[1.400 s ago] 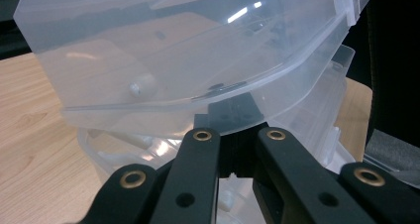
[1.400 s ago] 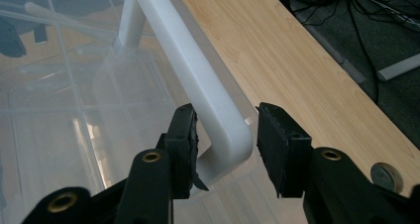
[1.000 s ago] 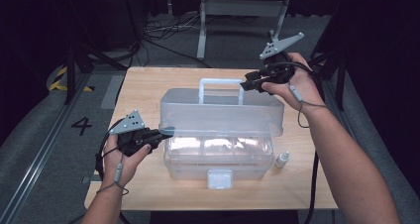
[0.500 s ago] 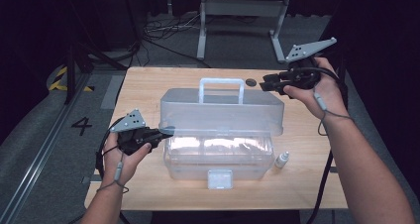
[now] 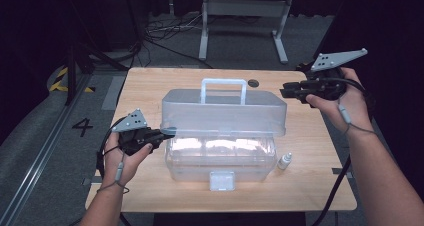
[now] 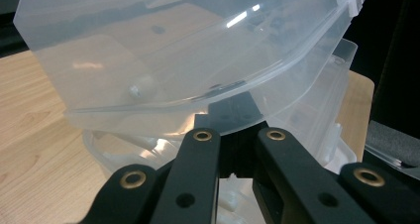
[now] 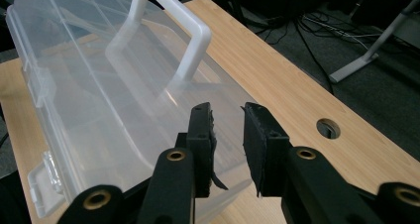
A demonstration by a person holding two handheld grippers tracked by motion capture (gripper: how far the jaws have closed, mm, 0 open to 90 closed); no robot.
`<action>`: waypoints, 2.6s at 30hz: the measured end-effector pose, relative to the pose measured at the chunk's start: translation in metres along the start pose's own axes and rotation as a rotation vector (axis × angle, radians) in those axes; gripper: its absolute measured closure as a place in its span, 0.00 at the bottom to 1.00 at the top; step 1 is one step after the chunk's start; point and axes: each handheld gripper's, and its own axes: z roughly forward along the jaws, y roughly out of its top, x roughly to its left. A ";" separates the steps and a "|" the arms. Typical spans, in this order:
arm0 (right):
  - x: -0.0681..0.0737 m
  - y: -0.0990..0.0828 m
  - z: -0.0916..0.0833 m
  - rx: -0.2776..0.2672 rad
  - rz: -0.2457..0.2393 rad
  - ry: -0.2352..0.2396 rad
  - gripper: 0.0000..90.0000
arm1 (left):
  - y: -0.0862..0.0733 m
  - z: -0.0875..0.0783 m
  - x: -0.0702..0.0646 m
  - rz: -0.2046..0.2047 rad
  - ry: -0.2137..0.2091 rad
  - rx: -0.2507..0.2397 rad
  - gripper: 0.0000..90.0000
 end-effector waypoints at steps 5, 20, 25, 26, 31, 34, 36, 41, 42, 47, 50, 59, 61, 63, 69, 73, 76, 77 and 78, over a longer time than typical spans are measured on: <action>-0.001 -0.012 -0.012 -0.003 0.012 -0.019 0.86 | 0.001 0.000 0.001 -0.001 -0.001 0.001 1.00; 0.011 -0.047 -0.026 0.008 0.042 -0.039 0.96 | 0.001 0.000 0.000 -0.006 0.005 0.001 1.00; 0.015 -0.062 -0.028 -0.003 0.067 -0.048 1.00 | 0.001 0.000 0.000 -0.007 0.008 0.002 1.00; 0.016 -0.064 -0.028 -0.001 0.069 -0.050 1.00 | 0.001 0.000 0.000 -0.006 0.007 0.002 1.00; 0.020 -0.077 -0.026 0.001 0.083 -0.048 1.00 | 0.001 0.000 0.000 -0.008 0.007 0.002 1.00; 0.023 -0.085 -0.025 0.002 0.086 -0.049 1.00 | 0.001 0.000 0.000 -0.011 0.007 0.002 1.00; 0.026 -0.090 -0.024 0.005 0.093 -0.049 1.00 | 0.001 0.000 0.000 -0.010 0.009 0.001 1.00; 0.032 -0.097 -0.021 0.005 0.097 -0.042 1.00 | 0.002 0.000 -0.001 -0.011 0.013 -0.002 1.00; 0.035 -0.100 -0.020 0.005 0.095 -0.039 1.00 | 0.002 0.000 -0.001 -0.011 0.014 -0.002 1.00; 0.043 -0.106 -0.011 0.018 0.088 -0.031 1.00 | 0.002 0.000 -0.001 -0.010 0.017 -0.001 1.00; 0.047 -0.110 -0.005 0.014 0.088 -0.020 1.00 | 0.002 0.000 -0.001 -0.010 0.018 0.000 1.00; 0.056 -0.116 0.014 -0.007 0.098 0.010 1.00 | 0.002 0.000 -0.001 -0.015 0.019 -0.001 1.00; 0.059 -0.117 0.019 -0.019 0.095 0.014 1.00 | 0.002 0.000 -0.001 -0.015 0.020 -0.001 1.00; 0.062 -0.118 0.024 -0.036 0.094 0.022 1.00 | 0.002 0.000 -0.002 -0.014 0.022 -0.001 1.00; 0.069 -0.117 0.037 -0.091 0.095 0.028 1.00 | 0.002 0.000 -0.003 -0.010 0.030 0.002 1.00; 0.070 -0.115 0.041 -0.122 0.103 0.031 1.00 | 0.002 0.000 -0.003 -0.008 0.034 0.004 1.00; 0.069 -0.113 0.042 -0.149 0.111 0.023 1.00 | 0.002 0.000 -0.004 -0.008 0.036 0.005 1.00; 0.069 -0.113 0.042 -0.162 0.117 0.025 1.00 | 0.002 0.000 -0.004 -0.007 0.038 0.005 1.00; 0.068 -0.112 0.042 -0.174 0.119 0.024 1.00 | 0.002 0.001 -0.004 -0.005 0.039 0.003 1.00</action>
